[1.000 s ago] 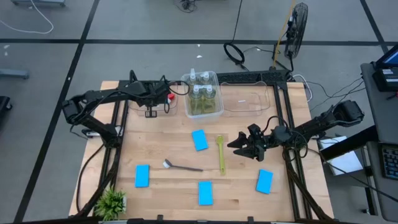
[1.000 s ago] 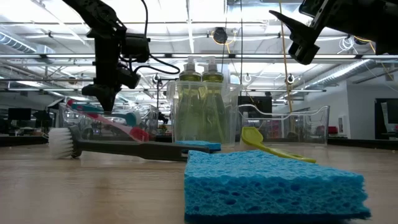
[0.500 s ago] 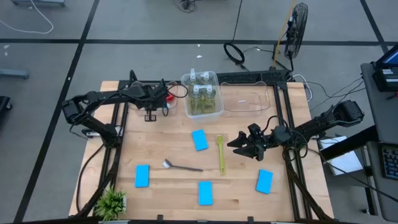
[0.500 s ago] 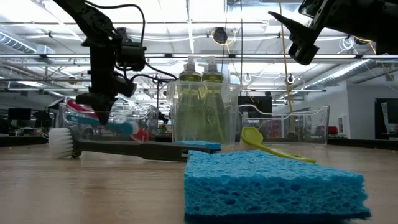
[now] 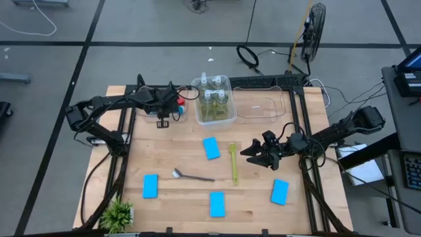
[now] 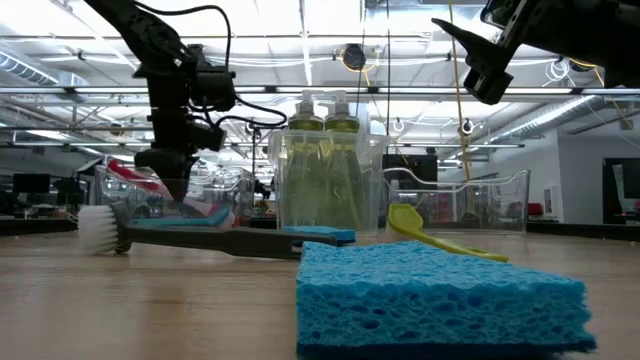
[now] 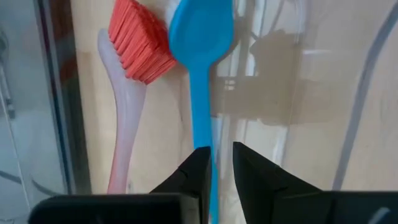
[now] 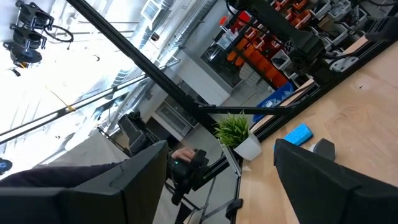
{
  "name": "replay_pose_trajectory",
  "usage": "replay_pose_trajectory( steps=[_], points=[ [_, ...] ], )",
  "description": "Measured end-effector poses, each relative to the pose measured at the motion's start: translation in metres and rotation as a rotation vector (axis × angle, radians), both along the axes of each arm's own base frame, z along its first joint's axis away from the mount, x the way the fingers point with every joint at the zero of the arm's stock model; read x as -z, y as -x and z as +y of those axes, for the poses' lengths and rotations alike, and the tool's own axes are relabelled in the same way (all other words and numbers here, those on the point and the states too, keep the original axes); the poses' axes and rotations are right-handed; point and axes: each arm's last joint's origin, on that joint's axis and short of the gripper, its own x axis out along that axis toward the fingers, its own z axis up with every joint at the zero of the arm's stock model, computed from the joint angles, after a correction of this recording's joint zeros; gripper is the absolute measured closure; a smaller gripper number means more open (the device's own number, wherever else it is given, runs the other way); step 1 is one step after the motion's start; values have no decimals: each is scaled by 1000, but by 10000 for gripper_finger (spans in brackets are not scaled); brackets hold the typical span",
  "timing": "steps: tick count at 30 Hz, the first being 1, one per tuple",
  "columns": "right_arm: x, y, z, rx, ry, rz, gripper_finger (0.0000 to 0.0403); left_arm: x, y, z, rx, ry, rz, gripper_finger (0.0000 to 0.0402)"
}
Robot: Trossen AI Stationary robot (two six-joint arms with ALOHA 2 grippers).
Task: Pick & Place Kitchen Sink Supplies
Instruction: Put the yellow and green dish brush into the left transparent bin
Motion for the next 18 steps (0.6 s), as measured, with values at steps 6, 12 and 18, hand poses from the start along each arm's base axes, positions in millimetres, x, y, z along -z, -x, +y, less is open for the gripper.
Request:
replay_pose_trajectory(
  steps=[6, 12, 18],
  points=[
    [0, 0, 0, 0, 0, 0, 124, -9, 2, 2, -74, -92, 44, 328],
    [0, 0, 0, 0, 0, 0, 124, -59, -3, -13, -182, -154, -65, 327],
    [0, 0, 0, -3, 6, -2, 124, -121, -3, -44, -354, -141, -374, 327]
  ],
)
